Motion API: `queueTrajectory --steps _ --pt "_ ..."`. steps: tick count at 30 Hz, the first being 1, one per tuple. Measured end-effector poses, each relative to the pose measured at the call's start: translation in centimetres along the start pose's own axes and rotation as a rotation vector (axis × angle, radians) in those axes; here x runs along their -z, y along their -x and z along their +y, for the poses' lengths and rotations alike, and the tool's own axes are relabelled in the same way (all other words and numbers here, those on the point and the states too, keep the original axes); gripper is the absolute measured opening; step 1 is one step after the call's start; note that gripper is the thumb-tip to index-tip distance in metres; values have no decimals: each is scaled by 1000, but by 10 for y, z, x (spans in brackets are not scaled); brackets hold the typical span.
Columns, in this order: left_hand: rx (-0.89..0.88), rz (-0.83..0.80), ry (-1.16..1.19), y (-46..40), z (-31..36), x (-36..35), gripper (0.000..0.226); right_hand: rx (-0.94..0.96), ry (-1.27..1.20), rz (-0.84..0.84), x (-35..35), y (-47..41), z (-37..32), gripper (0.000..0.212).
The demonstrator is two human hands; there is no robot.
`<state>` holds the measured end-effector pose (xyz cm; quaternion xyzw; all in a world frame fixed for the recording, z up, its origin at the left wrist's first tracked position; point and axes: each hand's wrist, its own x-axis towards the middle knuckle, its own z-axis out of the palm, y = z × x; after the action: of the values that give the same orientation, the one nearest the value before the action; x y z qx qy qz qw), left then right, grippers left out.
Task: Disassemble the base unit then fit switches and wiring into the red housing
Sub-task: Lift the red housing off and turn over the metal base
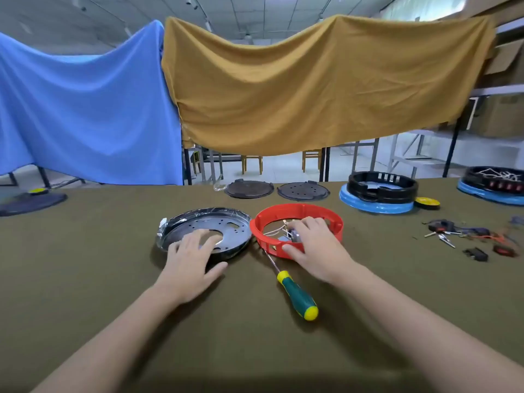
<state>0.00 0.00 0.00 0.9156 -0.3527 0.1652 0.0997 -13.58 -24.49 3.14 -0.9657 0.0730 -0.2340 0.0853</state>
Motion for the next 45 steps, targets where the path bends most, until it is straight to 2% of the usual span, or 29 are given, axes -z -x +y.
queueTrajectory --steps 4,7,12,17,21,24,26,29,32,34,36,38,40,43,45 --pt "-62 65 31 -22 -1 -26 35 162 171 18 -35 -10 2 37" --pt "-125 119 86 -24 -8 -32 19 157 101 217 -45 -12 10 21" --pt "-151 200 112 -22 1 -24 17 164 174 286 -43 -11 8 19" --pt "-26 386 263 -18 -3 -11 13 128 0 403 -25 -15 11 10" --pt "98 566 506 -16 -11 -5 28 209 -75 402 -14 -21 6 7" --pt "203 726 645 -16 -18 5 26 208 -193 491 -8 -32 -3 6" --pt "318 859 803 -20 -24 12 28 176 -267 537 -12 -34 -6 6" --pt "500 994 1364 -30 -29 20 29 171 -272 571 -23 -28 -3 6" --pt "735 913 1820 -36 -38 20 27 141 -289 563 -26 -24 6 6" --pt "843 835 1940 -36 -40 20 31 119 -291 567 -25 -23 9 8" --pt "853 787 1961 -34 -40 15 37 96 -280 563 -26 -22 12 11" --pt "780 737 1952 -34 -38 15 43 74 -279 566 -25 -22 13 9" --pt "683 752 1888 -34 -36 18 44 77 -258 575 -25 -22 14 10" --pt "535 865 1606 -34 -32 22 22 146 -133 582 -28 -22 15 19" --pt "474 879 1501 -34 -30 20 13 246 49 611 -27 -23 11 23"
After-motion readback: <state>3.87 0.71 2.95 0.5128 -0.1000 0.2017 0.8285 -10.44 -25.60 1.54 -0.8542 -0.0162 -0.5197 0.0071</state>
